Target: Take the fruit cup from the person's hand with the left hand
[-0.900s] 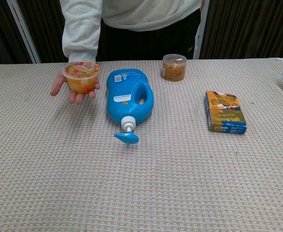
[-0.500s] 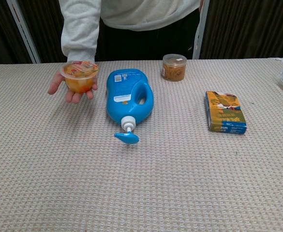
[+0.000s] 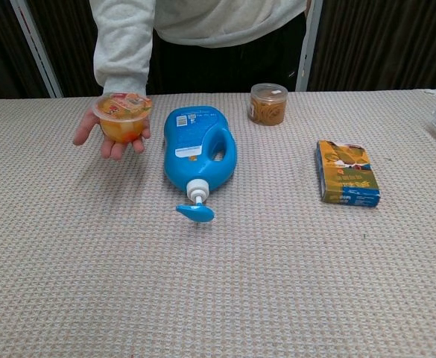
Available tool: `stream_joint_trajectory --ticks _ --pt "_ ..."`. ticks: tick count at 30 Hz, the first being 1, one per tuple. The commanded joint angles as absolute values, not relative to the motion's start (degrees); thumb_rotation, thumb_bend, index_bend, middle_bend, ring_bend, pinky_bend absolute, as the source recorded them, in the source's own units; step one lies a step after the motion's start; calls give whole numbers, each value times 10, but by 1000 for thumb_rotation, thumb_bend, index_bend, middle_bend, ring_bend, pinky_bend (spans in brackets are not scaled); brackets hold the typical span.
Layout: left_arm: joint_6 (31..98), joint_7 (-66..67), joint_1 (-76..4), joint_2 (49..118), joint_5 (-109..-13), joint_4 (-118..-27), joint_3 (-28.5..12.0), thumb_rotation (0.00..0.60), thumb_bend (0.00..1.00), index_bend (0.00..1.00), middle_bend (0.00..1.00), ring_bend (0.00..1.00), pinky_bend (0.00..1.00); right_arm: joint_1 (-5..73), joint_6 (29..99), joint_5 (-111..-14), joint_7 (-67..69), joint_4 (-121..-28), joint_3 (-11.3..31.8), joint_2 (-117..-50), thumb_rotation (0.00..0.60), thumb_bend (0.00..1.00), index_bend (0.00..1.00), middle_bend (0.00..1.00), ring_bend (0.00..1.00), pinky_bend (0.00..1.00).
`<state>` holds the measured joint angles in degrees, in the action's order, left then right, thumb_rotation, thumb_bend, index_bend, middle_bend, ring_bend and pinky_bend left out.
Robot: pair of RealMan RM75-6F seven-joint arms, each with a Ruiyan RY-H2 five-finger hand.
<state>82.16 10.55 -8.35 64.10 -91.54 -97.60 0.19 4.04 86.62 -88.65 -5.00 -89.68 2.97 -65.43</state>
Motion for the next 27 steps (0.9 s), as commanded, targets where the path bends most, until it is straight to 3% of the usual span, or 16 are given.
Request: stream_joint_trajectory --ticks 1,9,14,19,27 --pt "784 128 -115 634 -891 -1002 -24 600 75 7 0 0 0 42 861 -888 -51 -900 27 -652 600 112 111 0 0 0" --pt "631 210 -236 601 -708 -1115 -127 600 205 32 0 0 0 45 853 -888 -48 -904 26 -651 600 112 111 0 0 0" --pt "581 315 -325 624 -576 -1111 -175 600 213 45 0 0 0 47 849 -890 -39 -905 24 -648 600 112 111 0 0 0" --pt "578 414 -407 666 -423 -1095 -197 600 279 74 0 0 1 46 851 -893 -28 -904 22 -645 600 112 111 0 0 0" --pt "620 536 -512 730 -249 -1071 -196 600 281 79 0 0 8 45 849 -892 -15 -904 20 -641 600 112 111 0 0 0"
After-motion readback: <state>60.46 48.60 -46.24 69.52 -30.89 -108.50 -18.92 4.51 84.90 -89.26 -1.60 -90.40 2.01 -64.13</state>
